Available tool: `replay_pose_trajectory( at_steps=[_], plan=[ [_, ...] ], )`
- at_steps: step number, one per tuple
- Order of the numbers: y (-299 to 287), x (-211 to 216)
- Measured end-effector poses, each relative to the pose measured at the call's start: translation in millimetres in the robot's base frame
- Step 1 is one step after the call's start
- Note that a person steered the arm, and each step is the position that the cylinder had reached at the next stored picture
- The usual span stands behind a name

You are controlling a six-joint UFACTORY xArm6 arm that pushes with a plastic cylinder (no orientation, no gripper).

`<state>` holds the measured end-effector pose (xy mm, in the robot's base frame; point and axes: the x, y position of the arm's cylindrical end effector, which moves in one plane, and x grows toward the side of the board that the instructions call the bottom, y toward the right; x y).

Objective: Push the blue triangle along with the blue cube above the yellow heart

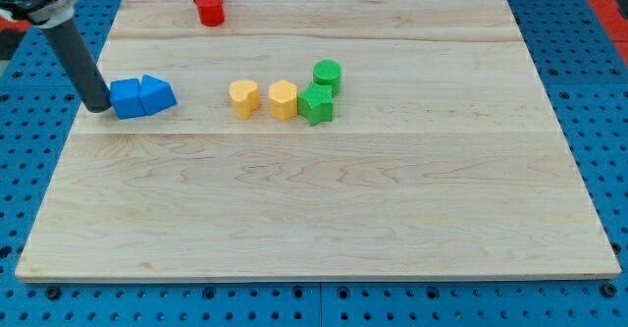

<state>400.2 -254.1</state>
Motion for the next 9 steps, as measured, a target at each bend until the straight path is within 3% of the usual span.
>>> replay_pose_trajectory(
  at_steps=[3,5,9],
  plan=[
    [68,6],
    [86,23],
    [90,-4]
  ],
)
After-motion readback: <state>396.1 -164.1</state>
